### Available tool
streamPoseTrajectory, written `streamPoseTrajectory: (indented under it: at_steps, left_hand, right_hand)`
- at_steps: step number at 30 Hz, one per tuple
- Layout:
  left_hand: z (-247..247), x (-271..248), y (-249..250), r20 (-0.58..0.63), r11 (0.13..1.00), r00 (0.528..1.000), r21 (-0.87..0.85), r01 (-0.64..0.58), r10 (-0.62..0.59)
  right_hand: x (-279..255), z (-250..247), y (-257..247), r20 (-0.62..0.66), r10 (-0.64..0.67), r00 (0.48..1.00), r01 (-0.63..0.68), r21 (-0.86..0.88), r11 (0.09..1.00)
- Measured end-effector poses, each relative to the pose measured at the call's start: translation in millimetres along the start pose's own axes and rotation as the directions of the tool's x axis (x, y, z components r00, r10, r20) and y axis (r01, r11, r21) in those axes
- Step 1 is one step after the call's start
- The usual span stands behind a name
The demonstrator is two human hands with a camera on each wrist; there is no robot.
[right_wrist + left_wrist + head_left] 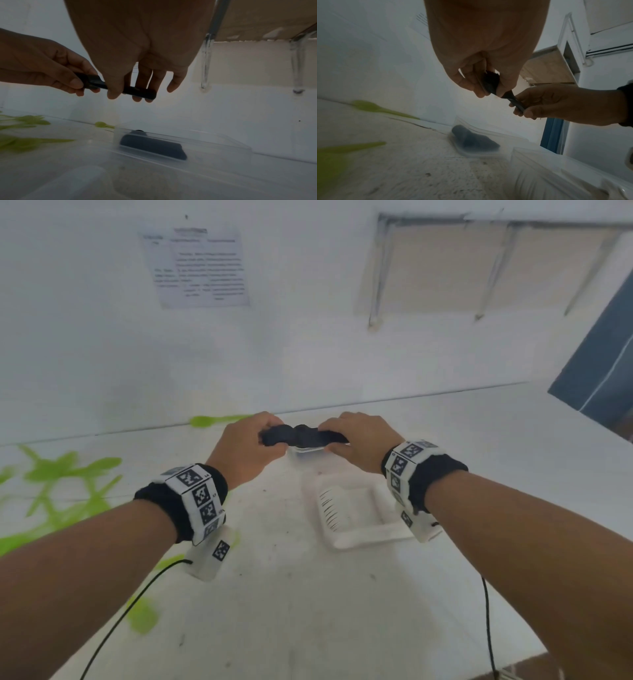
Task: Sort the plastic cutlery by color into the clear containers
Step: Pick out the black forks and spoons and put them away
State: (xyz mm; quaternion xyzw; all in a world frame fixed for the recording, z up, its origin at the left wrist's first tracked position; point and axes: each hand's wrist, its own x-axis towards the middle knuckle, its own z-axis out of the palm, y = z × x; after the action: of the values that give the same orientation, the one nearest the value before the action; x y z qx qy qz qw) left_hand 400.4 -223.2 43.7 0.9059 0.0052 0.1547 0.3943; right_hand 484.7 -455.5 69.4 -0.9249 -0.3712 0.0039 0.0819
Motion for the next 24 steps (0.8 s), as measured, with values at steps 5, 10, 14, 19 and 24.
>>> streamPoseTrajectory:
  at_steps: [5,10,14,19,24]
  left_hand:
    - [29,21,20,-0.012,1.000,1.000,0.025,0.006,-0.006]
    - [48,39,29,0.002,1.000,1.000,-0.016,-0.007,0.007]
    - [59,57,29,0.016,1.000,1.000,-0.026,-0.014,0.015]
    - [64,71,21,0.194,1.000,0.981,0.002,0.000,0.000]
    - [61,94,-1,0.194,0.986,0.968,0.091,0.141,-0.156]
  right_hand:
    - [3,-9,39,0.023,-0.025,0.999,0.024,0.035,0.999]
    - [15,-11,53,0.038,-0.104,0.994,0.102,0.050,0.994]
    - [23,-15,60,0.056,-0.060,0.997,0.057,0.055,0.997]
    - [34,-14,71,0.089,0.024,0.996,-0.023,-0.012,1.000]
    - [51,-13,83,0.139,0.082,0.987,-0.073,-0.069,0.995]
